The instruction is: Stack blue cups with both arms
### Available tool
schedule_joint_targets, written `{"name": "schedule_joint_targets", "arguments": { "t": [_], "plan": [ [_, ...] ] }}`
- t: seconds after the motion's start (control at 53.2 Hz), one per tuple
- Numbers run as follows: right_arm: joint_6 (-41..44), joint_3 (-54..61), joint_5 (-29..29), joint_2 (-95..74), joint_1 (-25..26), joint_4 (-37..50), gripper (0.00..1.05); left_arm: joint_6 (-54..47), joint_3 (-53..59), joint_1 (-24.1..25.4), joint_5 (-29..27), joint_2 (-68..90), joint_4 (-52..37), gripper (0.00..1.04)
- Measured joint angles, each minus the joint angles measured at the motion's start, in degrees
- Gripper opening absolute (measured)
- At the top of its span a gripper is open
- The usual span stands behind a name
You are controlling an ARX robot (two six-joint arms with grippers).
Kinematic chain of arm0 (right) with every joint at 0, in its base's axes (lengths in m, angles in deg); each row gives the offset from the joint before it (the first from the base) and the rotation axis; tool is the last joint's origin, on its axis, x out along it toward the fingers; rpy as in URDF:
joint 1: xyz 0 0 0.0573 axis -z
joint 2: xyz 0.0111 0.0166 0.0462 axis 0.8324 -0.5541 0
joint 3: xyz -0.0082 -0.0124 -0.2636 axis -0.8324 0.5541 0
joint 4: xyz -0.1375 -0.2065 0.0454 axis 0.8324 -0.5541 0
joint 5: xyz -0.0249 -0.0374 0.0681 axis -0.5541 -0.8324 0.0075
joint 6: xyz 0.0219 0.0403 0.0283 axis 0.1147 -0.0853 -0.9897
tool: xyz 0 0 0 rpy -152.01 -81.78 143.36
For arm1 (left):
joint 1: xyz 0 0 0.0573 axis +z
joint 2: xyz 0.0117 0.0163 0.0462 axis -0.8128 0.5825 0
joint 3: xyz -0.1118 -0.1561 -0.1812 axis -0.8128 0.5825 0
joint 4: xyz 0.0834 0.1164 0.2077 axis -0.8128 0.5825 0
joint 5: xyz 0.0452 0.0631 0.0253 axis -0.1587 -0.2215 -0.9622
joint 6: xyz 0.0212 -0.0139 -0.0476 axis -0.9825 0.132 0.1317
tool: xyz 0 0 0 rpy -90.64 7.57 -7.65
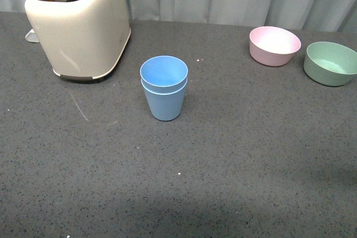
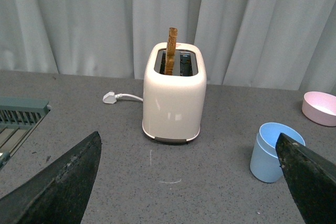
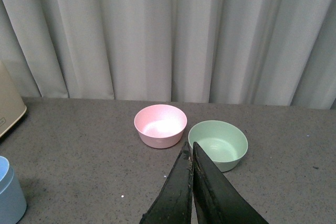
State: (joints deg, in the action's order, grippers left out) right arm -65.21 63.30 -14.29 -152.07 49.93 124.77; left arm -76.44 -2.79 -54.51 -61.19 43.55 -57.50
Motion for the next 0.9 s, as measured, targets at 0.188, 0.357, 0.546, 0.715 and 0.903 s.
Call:
{"name": "schedule_joint_targets", "arguments": {
  "t": [0.188, 0.357, 0.546, 0.715, 0.903],
  "plan": [
    [0.0, 2.9, 4.9, 10.1, 3.9, -7.2, 0.01, 0.0, 0.0, 0.0, 0.0, 0.0, 0.0, 0.98],
    [0.0, 4.3, 5.8, 17.4, 6.2, -12.9, 0.01, 0.0, 0.0, 0.0, 0.0, 0.0, 0.0, 0.98],
    [0.0, 5.3, 6.0, 27.4, 6.3, -21.6, 0.01, 0.0, 0.0, 0.0, 0.0, 0.0, 0.0, 0.98],
    [0.0, 5.6, 6.0, 33.2, 6.3, -26.9, 0.01, 0.0, 0.0, 0.0, 0.0, 0.0, 0.0, 0.98],
    [0.0, 5.6, 6.0, 39.3, 6.3, -32.6, 0.01, 0.0, 0.0, 0.0, 0.0, 0.0, 0.0, 0.98]
  ]
}}
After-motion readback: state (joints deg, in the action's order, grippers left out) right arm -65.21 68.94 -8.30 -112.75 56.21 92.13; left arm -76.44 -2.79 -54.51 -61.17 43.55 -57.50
